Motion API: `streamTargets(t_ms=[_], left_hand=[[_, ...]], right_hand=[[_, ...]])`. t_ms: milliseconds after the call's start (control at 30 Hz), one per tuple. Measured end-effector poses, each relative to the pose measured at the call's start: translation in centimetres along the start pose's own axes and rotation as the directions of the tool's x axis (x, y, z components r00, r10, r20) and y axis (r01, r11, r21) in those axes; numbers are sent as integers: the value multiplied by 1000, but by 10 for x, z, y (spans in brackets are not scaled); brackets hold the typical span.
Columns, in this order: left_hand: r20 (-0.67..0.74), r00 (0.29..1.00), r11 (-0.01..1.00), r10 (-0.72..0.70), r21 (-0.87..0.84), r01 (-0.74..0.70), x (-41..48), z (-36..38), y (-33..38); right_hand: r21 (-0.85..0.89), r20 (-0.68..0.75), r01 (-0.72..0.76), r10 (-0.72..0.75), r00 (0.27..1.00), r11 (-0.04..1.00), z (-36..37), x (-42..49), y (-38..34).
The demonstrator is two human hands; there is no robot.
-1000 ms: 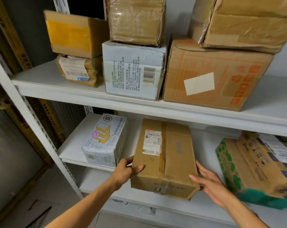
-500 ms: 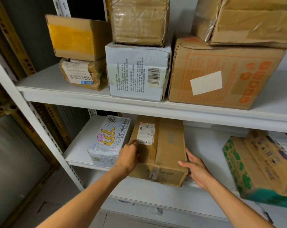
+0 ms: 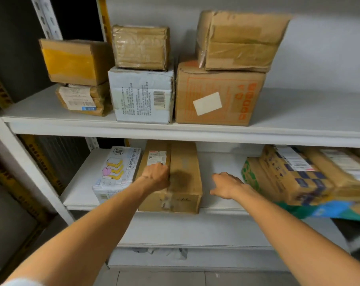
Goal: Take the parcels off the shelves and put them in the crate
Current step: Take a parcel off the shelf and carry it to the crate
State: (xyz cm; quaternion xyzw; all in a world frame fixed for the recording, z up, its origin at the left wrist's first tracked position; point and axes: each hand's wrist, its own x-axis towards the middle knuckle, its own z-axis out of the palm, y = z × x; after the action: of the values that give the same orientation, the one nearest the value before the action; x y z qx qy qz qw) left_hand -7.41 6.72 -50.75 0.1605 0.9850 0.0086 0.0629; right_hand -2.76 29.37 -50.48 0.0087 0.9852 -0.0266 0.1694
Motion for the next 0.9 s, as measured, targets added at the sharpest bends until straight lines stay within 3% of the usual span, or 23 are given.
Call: streamTargets(t_ms=[133,267,467,667,900], left_hand=[[-15,991,990,137,29,-136,10,-24,61],[-55,962,963,269,23,-268,18,-36,138],[-78,900,902,429,94,-421,8,-33,247],[-82,924,927,373,66,-368,6,-30,316],[-62,977,979,204,3,-204,5,-18,360]], right_hand=[[-42,-74,-21,18,997,999,-17,-32,36],[35,-132,-79,83,988,996,-27,-69,88],[58,-126,-157,163,979,986,-27,-128,180],[97,-156,-98,113,981,990,-26,-152,261],[252,-193,91,-42,980,963,-23,-148,317]])
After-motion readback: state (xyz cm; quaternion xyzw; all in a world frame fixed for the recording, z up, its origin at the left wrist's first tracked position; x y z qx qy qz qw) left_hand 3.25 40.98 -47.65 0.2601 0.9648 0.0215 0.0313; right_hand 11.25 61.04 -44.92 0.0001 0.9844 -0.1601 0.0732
